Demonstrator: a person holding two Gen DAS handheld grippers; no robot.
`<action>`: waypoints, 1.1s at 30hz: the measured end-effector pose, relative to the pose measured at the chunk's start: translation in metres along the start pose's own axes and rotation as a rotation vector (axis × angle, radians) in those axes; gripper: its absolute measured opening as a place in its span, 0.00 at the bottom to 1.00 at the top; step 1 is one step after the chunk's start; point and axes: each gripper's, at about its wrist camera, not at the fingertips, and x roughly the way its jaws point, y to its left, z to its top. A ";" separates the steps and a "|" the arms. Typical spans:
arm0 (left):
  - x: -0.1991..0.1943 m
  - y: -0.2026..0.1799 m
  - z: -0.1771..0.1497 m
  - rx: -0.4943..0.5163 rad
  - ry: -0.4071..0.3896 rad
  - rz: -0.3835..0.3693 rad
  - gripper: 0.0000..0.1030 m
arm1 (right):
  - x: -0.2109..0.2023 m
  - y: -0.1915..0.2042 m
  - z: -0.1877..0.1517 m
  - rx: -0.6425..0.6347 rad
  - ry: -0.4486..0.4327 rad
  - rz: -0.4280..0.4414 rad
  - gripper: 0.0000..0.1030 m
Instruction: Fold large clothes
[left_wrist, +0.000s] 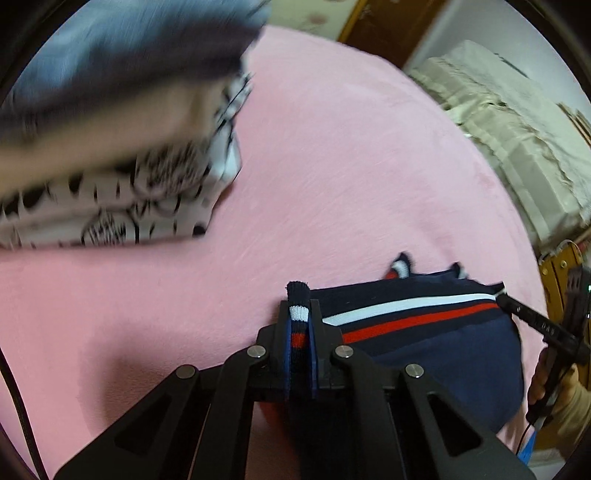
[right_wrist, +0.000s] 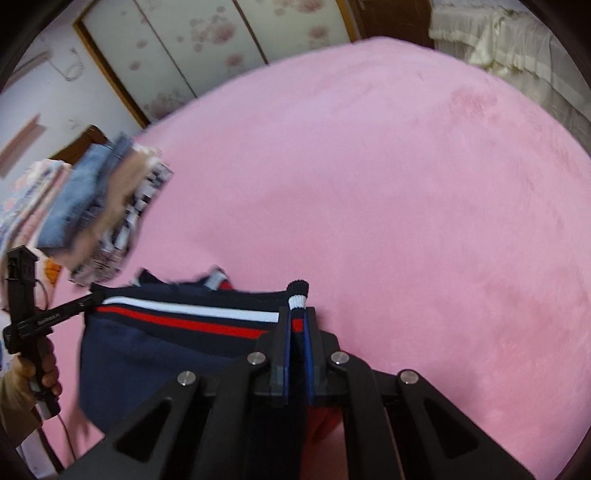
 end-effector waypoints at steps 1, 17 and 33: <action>0.006 0.007 -0.003 -0.020 0.009 -0.002 0.05 | 0.008 -0.003 -0.003 0.010 0.014 -0.008 0.05; -0.083 -0.085 -0.038 -0.029 -0.184 0.053 0.39 | -0.080 0.090 -0.028 -0.107 -0.143 0.021 0.12; -0.025 -0.068 -0.102 0.004 -0.120 0.218 0.40 | -0.048 0.028 -0.083 -0.058 -0.106 -0.247 0.12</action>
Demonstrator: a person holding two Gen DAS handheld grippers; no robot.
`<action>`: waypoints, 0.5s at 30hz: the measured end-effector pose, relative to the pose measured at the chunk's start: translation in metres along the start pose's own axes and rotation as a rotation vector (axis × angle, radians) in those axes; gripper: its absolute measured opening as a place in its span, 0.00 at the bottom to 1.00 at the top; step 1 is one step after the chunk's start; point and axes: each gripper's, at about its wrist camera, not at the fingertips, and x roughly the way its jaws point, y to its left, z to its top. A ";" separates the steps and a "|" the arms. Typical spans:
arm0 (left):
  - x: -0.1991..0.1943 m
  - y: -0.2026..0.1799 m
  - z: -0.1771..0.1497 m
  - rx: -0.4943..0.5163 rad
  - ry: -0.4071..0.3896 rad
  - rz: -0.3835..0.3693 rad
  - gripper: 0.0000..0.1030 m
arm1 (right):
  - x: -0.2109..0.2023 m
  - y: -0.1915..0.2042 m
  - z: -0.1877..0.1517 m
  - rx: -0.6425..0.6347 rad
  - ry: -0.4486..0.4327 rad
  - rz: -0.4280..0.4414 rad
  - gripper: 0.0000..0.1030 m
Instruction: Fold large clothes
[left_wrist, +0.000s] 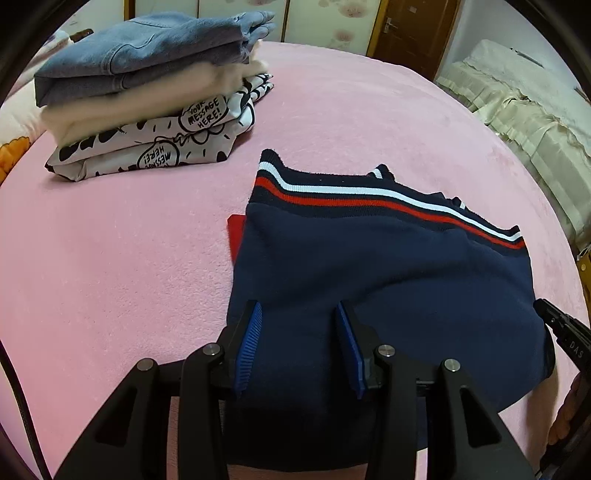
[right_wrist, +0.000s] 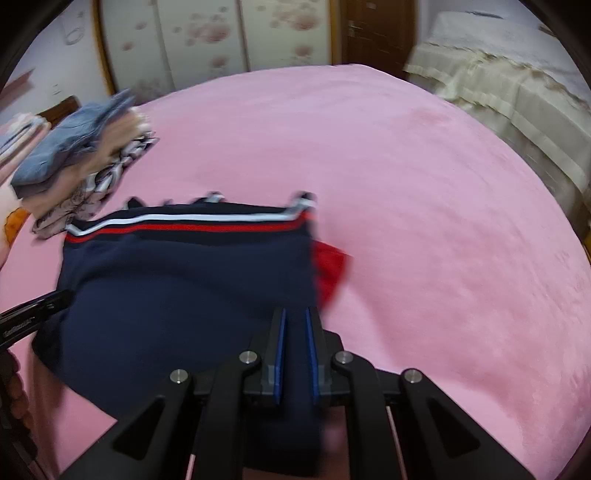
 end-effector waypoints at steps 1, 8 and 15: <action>0.001 0.001 0.000 -0.008 -0.001 -0.003 0.40 | 0.001 -0.005 -0.001 0.031 0.002 0.020 0.12; -0.007 0.010 0.004 -0.092 0.000 -0.038 0.40 | -0.015 -0.004 0.000 0.115 -0.033 0.056 0.12; -0.028 0.016 0.008 -0.175 -0.002 -0.047 0.57 | -0.035 0.015 0.003 0.081 -0.082 0.092 0.12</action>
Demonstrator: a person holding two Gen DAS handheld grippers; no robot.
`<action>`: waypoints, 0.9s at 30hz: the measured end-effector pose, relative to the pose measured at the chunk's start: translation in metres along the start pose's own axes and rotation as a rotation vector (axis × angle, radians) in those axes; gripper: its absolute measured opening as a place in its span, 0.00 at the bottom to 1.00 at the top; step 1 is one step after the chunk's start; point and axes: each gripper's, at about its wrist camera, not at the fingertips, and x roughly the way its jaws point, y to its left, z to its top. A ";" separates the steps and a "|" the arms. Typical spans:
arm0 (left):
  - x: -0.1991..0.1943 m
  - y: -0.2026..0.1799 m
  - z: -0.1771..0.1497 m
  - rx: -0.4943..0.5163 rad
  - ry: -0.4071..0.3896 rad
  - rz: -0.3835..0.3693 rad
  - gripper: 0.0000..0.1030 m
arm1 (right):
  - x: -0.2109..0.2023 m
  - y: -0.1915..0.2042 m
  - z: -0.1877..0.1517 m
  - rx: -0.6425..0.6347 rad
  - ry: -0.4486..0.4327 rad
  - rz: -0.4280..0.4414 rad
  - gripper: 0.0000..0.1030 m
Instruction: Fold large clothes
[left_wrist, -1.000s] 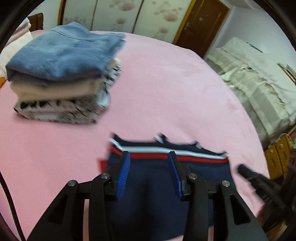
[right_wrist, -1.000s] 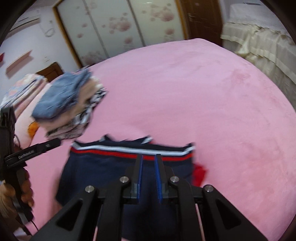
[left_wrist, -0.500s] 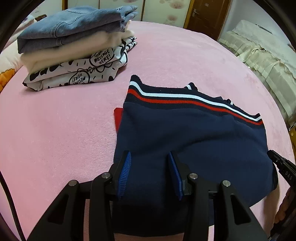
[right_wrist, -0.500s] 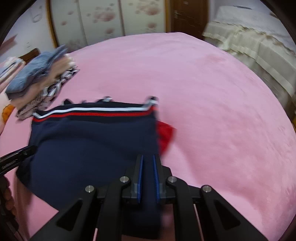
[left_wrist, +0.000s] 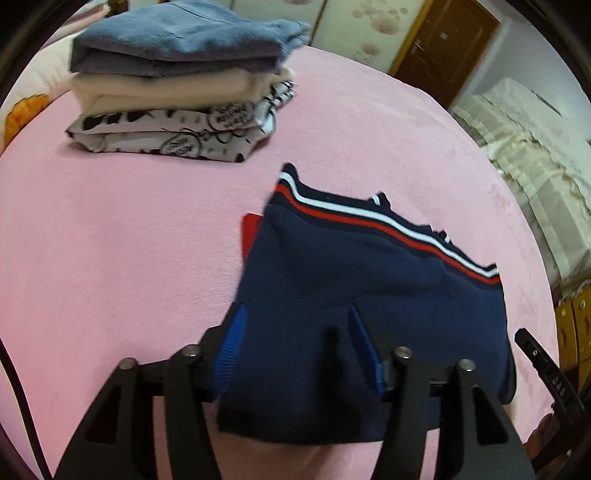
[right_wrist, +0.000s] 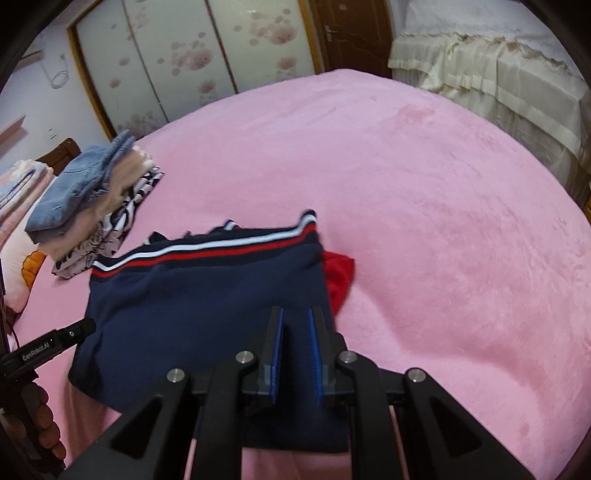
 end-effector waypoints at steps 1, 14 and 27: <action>-0.005 0.001 0.000 -0.012 -0.002 -0.002 0.57 | -0.004 0.004 0.001 -0.013 -0.010 0.011 0.12; -0.036 0.011 -0.018 -0.127 0.031 -0.069 0.58 | -0.004 0.056 0.008 -0.059 0.012 0.217 0.14; -0.030 0.021 -0.038 -0.222 0.106 -0.110 0.58 | 0.029 0.099 -0.004 -0.175 0.073 0.282 0.14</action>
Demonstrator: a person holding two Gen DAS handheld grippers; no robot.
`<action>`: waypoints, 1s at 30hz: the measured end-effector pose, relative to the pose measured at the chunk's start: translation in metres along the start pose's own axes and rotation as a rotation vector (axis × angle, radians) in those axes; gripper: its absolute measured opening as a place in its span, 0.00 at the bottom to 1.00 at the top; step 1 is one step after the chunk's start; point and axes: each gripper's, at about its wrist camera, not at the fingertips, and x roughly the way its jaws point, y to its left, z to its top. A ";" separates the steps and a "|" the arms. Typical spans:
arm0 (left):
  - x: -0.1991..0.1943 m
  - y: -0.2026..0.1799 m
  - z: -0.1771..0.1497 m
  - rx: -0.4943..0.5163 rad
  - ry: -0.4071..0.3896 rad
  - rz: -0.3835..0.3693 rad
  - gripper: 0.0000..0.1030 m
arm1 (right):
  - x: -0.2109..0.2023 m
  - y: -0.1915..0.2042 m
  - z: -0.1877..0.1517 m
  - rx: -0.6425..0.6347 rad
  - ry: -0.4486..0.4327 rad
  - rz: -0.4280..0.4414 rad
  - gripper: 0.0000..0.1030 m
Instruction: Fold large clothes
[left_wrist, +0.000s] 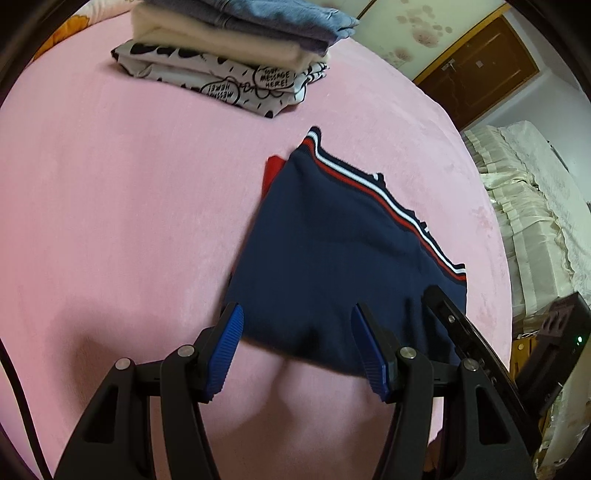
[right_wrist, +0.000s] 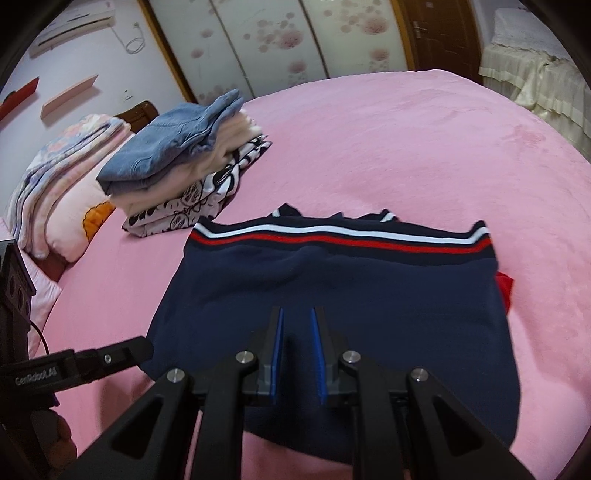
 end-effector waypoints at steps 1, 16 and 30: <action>0.001 0.001 -0.001 -0.004 0.005 -0.003 0.58 | 0.002 0.000 0.000 -0.007 0.003 0.006 0.14; 0.006 0.010 -0.008 -0.059 0.061 -0.023 0.58 | -0.003 0.009 -0.007 -0.061 0.024 0.032 0.00; 0.011 0.009 -0.011 -0.080 0.090 -0.052 0.58 | -0.061 0.039 -0.065 -0.179 0.244 0.187 0.00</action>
